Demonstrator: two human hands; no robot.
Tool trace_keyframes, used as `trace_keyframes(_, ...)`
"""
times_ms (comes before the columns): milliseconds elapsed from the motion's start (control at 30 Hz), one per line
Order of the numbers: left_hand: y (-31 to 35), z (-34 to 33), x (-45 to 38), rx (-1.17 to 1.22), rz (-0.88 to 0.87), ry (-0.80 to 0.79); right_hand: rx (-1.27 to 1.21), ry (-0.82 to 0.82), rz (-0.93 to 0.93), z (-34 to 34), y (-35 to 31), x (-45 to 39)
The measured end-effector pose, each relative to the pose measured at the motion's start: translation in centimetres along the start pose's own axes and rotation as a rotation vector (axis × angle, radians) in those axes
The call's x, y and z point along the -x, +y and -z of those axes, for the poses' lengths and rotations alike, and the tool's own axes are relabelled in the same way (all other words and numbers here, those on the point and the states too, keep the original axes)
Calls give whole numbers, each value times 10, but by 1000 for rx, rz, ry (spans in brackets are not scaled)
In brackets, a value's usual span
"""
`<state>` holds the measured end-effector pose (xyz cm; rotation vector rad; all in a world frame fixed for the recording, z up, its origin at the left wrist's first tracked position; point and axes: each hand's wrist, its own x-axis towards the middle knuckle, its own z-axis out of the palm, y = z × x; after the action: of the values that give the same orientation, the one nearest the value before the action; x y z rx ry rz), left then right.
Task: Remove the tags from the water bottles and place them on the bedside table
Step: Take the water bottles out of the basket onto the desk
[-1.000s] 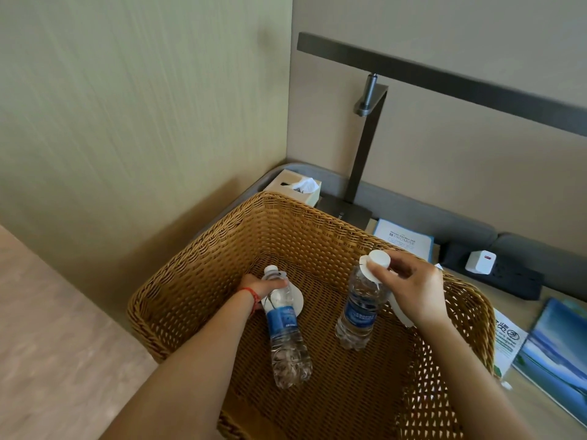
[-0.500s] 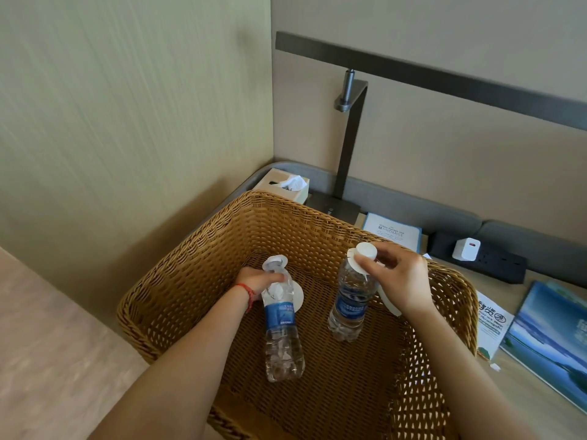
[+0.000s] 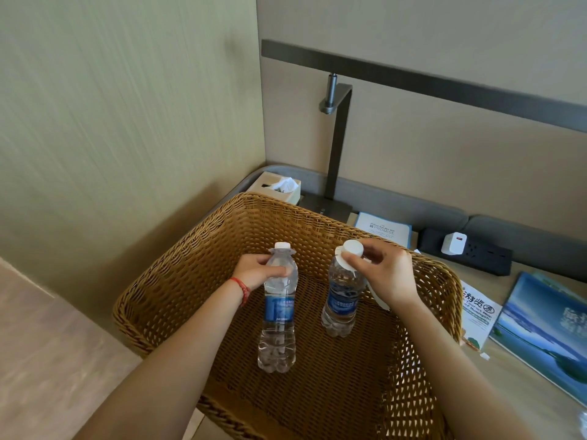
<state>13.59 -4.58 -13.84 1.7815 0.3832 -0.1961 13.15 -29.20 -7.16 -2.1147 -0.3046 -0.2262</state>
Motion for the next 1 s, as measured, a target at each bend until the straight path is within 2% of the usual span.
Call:
trace_keyframes(400, 17, 3, 14, -73, -267, 19, -12, 14, 12, 1, -5, 9)
trace_keyframes(800, 40, 12, 27, -119, -469, 125, -70, 101, -2, 5, -14, 17)
trace_keyframes(1000, 61, 14, 35, -120, -580, 86, -82, 181, 17, 12, -30, 17)
